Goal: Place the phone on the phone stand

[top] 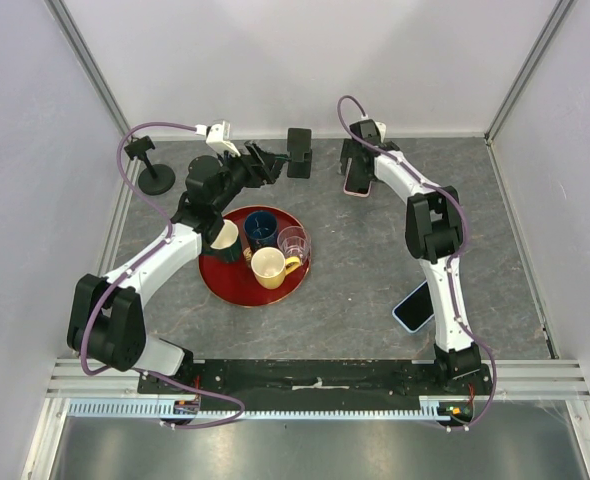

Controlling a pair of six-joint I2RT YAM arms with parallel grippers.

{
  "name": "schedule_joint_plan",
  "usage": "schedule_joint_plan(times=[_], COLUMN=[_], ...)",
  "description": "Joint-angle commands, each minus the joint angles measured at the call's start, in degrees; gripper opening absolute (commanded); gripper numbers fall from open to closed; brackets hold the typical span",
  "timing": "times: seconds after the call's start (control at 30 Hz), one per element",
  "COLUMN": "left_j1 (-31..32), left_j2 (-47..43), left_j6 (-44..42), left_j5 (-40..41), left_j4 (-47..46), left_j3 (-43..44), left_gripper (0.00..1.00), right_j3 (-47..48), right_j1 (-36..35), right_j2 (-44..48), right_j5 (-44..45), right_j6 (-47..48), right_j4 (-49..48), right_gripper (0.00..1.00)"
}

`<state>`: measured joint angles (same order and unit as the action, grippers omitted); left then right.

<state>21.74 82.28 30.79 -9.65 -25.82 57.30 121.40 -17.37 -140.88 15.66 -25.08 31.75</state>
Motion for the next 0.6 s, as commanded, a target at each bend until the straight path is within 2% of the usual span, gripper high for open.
schedule_joint_plan(times=[0.0,0.17,0.27,0.33,0.37,0.4,0.47,0.53,0.57], left_j1=[0.2,0.2,0.2,0.2,0.2,0.2,0.2,0.2,0.2], left_j2=[0.4,0.9,1.0,1.3,1.5,1.9,3.8,6.2,7.1], left_j6=[-0.9,-0.4,-0.5,-0.6,-0.6,-0.6,-1.7,-4.2,-5.1], left_j5=[-1.0,-2.0,-2.0,-2.2,-2.2,-2.1,-2.4,-2.9,-3.2], left_j4=[-2.2,-2.2,-2.0,-1.3,-0.7,-0.2,2.8,5.8,9.4], left_j3=[2.2,2.6,2.8,3.3,3.6,4.7,6.2,9.6,10.8], left_gripper=[0.77,0.77,0.77,0.77,0.77,0.77,0.77,0.77,0.77], right_j3=[6.6,15.0,15.4,15.4,15.3,15.2,15.0,16.1,16.4], right_j1=[1.2,1.2,1.1,1.2,1.1,1.1,1.0,1.1,1.1], right_j2=[-4.2,-9.1,-9.7,-9.8,-9.8,-9.8,-10.2,-10.6,-10.3], right_j5=[0.9,1.3,1.7,1.9,1.6,1.1,-1.1,-4.0,-4.2], right_j6=[-0.4,1.9,2.5,2.9,3.2,3.5,3.4,3.9,4.0], right_j4=[0.0,4.8,5.4,6.3,6.7,7.2,7.3,7.4,7.4], right_gripper=[0.98,0.98,0.98,0.9,0.78,0.7,0.62,0.59,0.53])
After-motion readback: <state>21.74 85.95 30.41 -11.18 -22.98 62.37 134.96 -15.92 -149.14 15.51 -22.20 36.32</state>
